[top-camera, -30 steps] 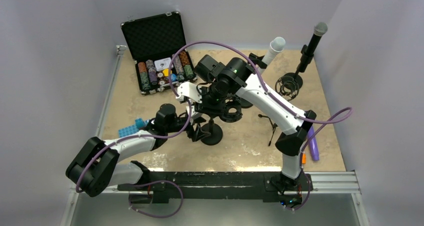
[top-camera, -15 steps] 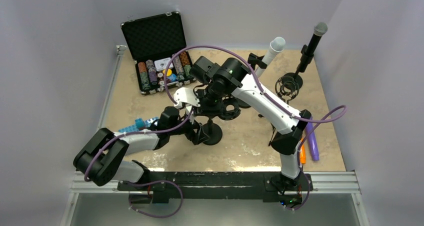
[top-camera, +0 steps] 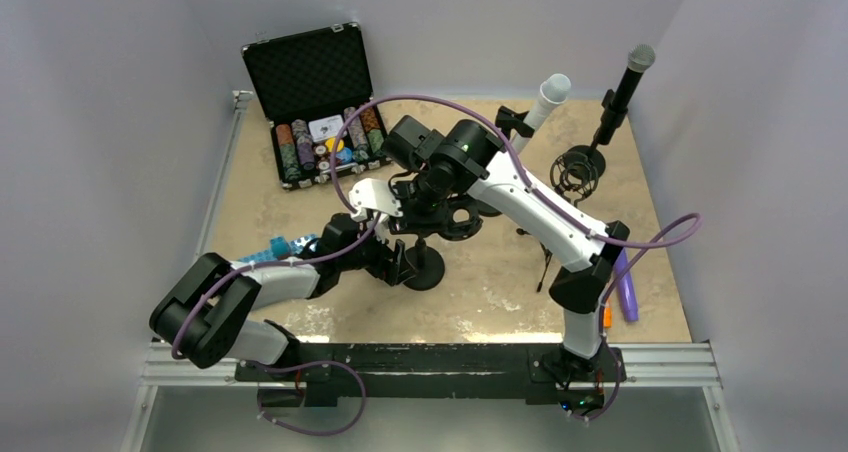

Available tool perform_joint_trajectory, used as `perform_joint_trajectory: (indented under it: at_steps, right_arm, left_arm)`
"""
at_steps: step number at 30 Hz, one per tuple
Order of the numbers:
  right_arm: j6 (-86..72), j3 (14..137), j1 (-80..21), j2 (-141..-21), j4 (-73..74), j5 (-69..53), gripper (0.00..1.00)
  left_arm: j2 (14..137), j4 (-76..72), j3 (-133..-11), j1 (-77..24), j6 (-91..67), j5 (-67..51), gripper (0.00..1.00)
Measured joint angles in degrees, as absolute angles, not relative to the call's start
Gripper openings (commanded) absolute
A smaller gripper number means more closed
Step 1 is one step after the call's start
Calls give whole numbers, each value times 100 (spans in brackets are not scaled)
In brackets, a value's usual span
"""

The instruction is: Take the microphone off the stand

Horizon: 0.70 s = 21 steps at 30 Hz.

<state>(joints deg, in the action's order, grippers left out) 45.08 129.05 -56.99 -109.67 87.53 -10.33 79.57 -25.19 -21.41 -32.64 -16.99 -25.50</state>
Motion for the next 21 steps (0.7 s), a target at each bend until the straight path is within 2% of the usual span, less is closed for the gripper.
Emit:
perform_joint_trajectory:
  at_steps: [16, 21]
  right_arm:
    - [3909, 12551, -5697, -10873, 8440, -1000, 0]
    - [3242, 12556, -5682, -10873, 8392, -897, 0]
  left_arm:
    - [7970, -2460, -2141, -3264, -1846, -2482, 92]
    - [7874, -2451, -2141, -3262, -1844, -2418, 92]
